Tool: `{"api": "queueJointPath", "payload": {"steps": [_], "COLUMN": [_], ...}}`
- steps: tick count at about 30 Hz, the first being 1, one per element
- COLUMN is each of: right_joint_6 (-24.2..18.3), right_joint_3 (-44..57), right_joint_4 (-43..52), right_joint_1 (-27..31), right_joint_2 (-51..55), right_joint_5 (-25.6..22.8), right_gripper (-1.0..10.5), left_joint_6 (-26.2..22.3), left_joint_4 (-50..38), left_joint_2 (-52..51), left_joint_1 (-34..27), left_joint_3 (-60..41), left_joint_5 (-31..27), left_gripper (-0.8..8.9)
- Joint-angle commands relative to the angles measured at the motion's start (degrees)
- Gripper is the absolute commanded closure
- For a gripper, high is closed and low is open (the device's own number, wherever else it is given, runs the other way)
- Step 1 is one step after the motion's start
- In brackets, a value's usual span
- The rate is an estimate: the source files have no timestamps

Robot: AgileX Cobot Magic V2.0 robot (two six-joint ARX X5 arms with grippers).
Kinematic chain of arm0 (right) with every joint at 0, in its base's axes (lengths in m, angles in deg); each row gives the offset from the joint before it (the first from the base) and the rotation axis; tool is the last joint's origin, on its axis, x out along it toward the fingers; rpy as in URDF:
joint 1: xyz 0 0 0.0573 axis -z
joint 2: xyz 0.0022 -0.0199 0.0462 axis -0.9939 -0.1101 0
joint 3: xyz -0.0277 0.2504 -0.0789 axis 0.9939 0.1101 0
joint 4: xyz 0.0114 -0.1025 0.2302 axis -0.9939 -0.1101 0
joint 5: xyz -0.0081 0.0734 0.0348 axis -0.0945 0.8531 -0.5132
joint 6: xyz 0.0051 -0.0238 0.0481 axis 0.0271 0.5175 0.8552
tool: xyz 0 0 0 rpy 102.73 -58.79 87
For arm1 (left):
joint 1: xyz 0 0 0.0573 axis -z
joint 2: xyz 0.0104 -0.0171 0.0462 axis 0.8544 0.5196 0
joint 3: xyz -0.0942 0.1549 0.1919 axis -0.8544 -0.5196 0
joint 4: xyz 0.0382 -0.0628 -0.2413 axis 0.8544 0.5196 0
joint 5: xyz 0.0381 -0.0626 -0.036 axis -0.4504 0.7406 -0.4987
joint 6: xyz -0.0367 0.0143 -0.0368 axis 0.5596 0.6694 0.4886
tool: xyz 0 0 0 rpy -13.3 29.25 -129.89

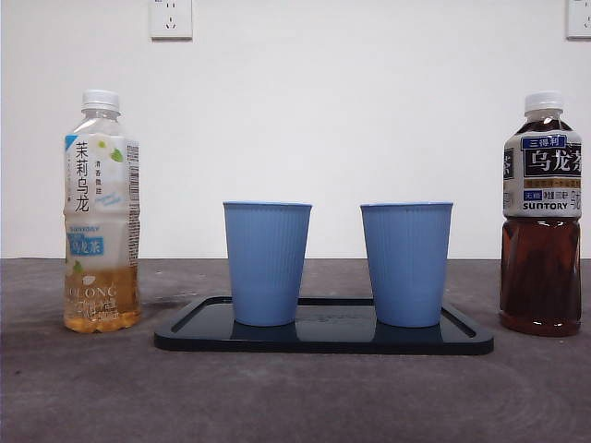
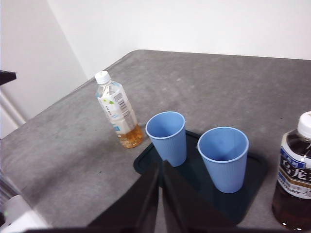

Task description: Pour the drink into the cup

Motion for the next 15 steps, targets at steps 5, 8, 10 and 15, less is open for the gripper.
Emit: {"api": "queueJointPath", "payload": {"steps": [5,8,10,15], "right_joint_6": [-0.44,-0.42,-0.39,-0.37], "right_joint_3": [-0.9,-0.9,-0.9,-0.9], "right_joint_4": [0.46,0.46,0.46,0.48], "right_joint_1": [-0.26,-0.26,-0.26,-0.26], "right_joint_2": [-0.17,-0.2,-0.2,-0.2], "right_joint_5": [-1.03,-1.31,-1.68,-2.95], "right_gripper": [7.5,5.3,4.4,3.9], "left_joint_6": [-0.94,-0.92,-0.94,-0.96], "left_joint_4": [-0.92,-1.46,-1.84,-2.01], "left_joint_2": [0.26,0.26,0.26,0.26], "left_joint_1": [0.2,0.2,0.2,0.2], "left_joint_3": [0.98,0.98,0.98,0.98], "left_joint_5": [0.11,0.09,0.09,0.09], "left_gripper": [4.93,4.04,3.65,3.45]}}
